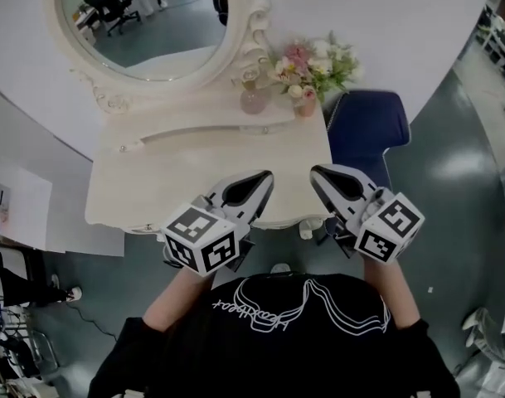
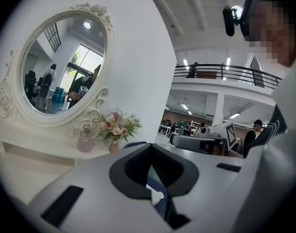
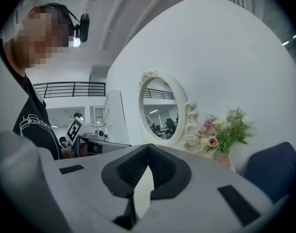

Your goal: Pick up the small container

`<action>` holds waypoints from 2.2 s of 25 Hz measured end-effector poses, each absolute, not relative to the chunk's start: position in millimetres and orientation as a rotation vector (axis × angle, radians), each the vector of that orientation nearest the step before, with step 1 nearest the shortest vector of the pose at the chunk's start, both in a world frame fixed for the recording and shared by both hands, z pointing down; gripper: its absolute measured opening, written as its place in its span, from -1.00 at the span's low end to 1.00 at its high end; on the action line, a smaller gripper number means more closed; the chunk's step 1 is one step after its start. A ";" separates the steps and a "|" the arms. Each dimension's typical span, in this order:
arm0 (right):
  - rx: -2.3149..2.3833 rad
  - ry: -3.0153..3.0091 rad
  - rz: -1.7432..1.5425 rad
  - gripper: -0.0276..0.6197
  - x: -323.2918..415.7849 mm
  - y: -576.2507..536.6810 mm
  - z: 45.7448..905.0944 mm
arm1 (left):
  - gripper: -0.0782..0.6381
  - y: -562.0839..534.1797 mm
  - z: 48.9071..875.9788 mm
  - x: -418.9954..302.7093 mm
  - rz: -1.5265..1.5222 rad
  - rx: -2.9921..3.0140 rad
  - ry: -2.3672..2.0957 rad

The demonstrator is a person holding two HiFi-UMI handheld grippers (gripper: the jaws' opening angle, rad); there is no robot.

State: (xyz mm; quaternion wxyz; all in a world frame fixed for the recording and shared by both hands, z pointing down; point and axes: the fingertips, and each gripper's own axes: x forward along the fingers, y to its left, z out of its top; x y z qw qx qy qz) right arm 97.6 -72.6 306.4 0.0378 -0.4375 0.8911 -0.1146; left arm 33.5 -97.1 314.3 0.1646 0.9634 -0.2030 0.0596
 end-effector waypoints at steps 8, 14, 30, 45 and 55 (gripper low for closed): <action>-1.329 2.783 -0.355 -0.89 83.9 -122.5 312.1 | -0.78 -146.2 319.3 13.1 0.148 2.712 -0.650; -1.266 2.812 -0.373 -0.89 77.4 -159.5 318.3 | -0.78 -174.8 333.5 -2.4 0.145 2.668 -0.733; -1.176 2.877 -0.492 -0.78 83.2 -286.7 365.3 | -0.77 -270.8 371.5 -8.9 0.198 2.525 -0.897; -1.425 2.955 -0.428 -0.34 76.3 -367.3 430.8 | -0.78 -306.5 403.8 -11.7 0.219 2.442 -0.911; -1.476 2.972 -0.384 -0.33 70.1 -412.2 451.6 | -0.78 -318.5 423.3 -26.7 0.230 2.381 -0.953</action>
